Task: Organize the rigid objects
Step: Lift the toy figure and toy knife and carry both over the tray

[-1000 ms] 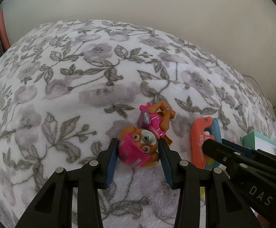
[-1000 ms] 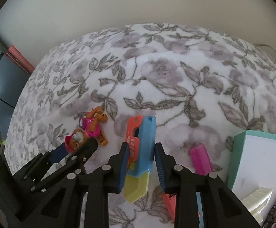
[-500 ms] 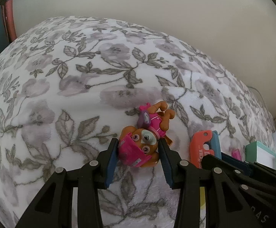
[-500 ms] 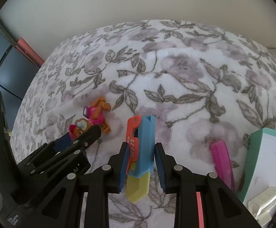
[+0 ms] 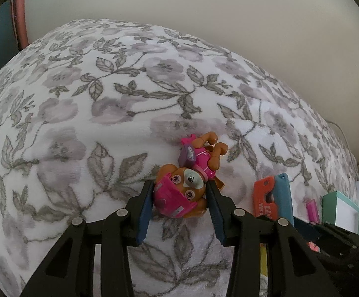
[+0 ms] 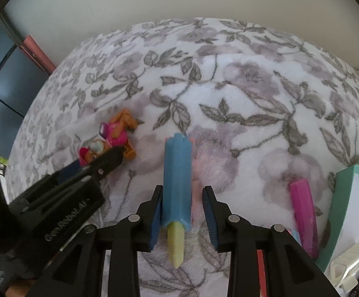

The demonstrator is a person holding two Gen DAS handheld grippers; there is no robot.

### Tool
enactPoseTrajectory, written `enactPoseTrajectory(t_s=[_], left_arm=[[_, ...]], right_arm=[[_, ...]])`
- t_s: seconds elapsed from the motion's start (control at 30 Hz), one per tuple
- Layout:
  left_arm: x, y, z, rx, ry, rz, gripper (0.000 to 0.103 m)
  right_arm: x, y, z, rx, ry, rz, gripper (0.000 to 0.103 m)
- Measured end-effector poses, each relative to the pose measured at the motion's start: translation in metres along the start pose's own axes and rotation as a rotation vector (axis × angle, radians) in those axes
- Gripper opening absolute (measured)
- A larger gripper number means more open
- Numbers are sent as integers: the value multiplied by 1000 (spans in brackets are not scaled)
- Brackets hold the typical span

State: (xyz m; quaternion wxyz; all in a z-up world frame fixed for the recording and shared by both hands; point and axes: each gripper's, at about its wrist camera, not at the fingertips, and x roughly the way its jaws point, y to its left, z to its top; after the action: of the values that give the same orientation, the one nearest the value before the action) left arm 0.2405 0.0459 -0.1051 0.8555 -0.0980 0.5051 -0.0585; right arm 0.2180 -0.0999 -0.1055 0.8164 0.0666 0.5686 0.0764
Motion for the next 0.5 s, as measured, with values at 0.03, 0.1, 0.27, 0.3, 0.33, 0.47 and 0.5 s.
enactPoseTrajectory(t_s=[0.03, 0.1, 0.27, 0.3, 0.33, 0.47, 0.5], left_arm=[[0, 0, 0, 0, 1, 1, 44], [1, 1, -1, 1, 2, 5, 44], [2, -3, -1, 10, 3, 28, 44], [1, -4, -1, 12, 4, 31, 44], [1, -4, -2, 16, 6, 36, 44], [-2, -7, -5, 37, 21, 61, 44], [-3, -8, -6, 41, 25, 64, 44]], right_arm=[[0, 1, 0, -7, -6, -6, 31], [0, 2, -1, -18, -11, -19, 28], [-2, 1, -4, -13, -13, -35, 24], [-3, 0, -6, -7, -13, -38, 24], [-5, -2, -8, -1, -12, -38, 24], [-19, -14, -20, 40, -21, -40, 23], [-22, -17, -22, 48, -24, -40, 23]])
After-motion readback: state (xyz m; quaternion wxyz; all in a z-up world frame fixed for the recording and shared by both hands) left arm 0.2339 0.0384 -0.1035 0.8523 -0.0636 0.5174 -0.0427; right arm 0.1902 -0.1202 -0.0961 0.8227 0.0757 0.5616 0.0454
